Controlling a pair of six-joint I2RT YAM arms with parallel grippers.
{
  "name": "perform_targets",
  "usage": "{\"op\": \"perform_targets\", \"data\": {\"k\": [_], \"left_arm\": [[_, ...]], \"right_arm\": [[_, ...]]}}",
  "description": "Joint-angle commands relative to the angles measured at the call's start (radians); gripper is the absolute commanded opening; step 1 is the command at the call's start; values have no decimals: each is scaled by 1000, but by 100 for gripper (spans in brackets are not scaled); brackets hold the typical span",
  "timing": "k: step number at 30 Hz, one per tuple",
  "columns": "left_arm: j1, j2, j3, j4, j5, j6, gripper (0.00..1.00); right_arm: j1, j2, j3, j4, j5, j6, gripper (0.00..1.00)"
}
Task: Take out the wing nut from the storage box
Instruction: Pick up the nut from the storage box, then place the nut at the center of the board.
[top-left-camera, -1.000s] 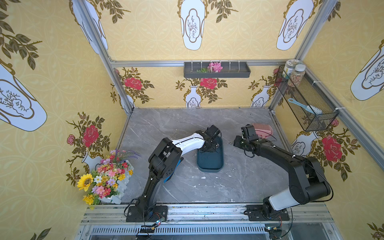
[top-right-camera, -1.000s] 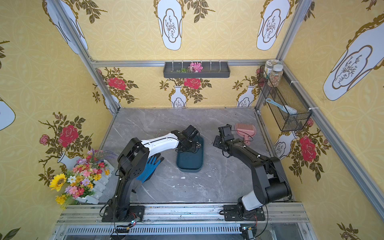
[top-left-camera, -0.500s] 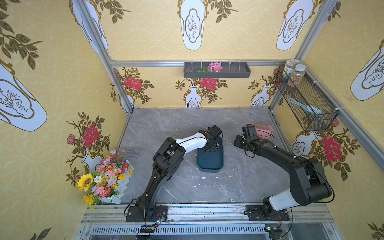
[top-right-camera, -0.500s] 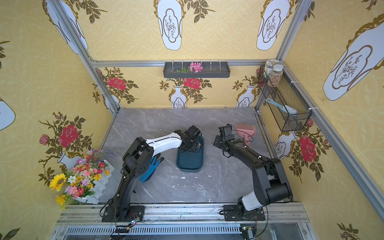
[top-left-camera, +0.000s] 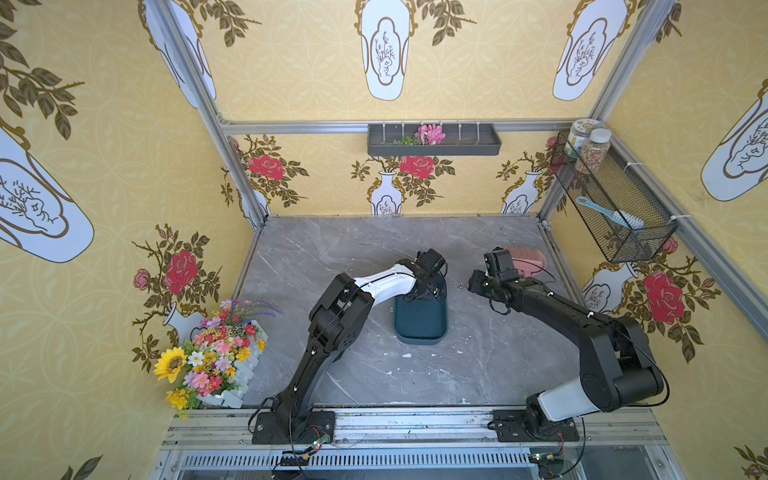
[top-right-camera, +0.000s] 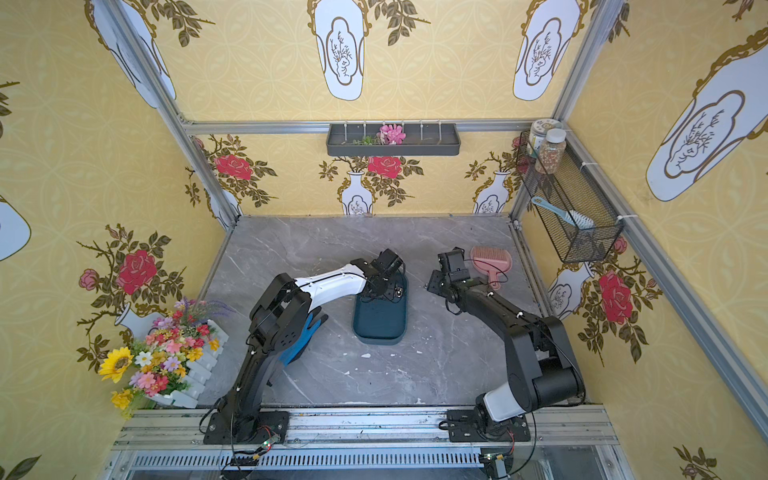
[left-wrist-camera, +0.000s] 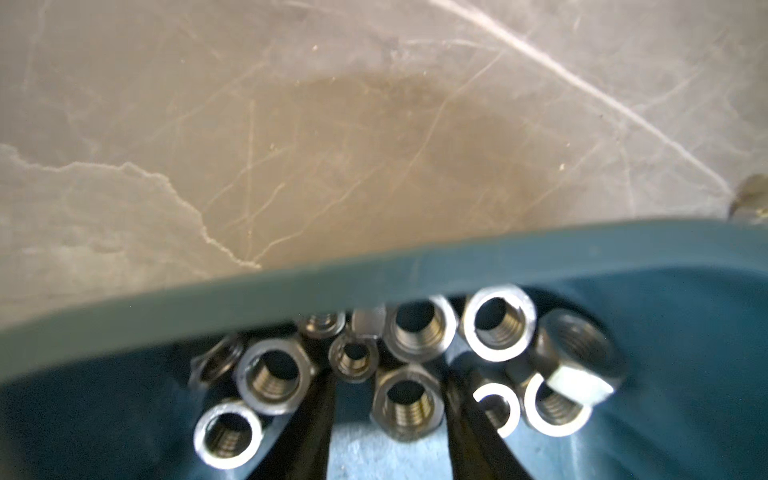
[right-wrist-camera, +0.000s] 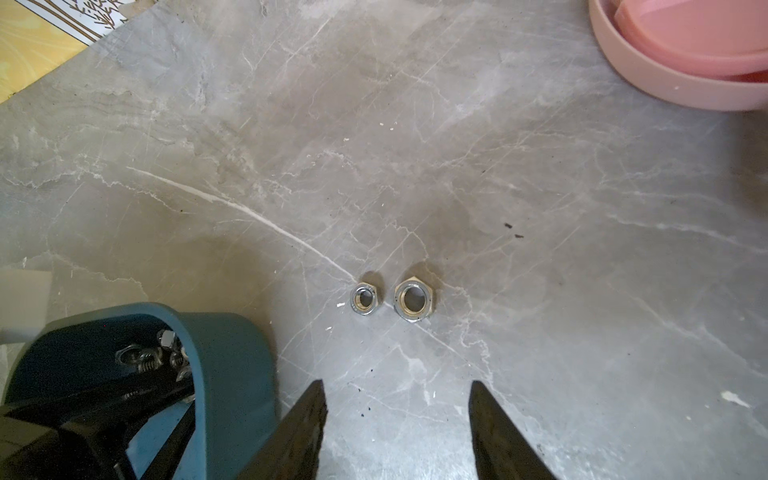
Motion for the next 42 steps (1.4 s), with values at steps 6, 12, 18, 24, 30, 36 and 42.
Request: {"op": "perform_targets", "data": {"k": [6,12,18,24,30,36,42], "left_arm": [[1,24,-11,-25,105,-10,36],[1,-18,-32,-18,126,-19,31],[1,-109,-88,5,166,-44,29],[9,-247,-178,40,204,-74,29],[81,-404,-279,67,245,-110,29],[180,-525,-365,55,191,-100,29],[261,-554,-446,53,127,-89,29]], "right_arm": [[-3,-2,9,16,15,-8,56],[-3,0,7,16,19,-7,56],[-6,1,7,15,19,-4,56],[-8,-2,5,12,20,-1,56],[-9,-3,7,10,21,5,56],[-10,-2,9,13,19,9,56],[-10,-1,9,16,19,10,56]]}}
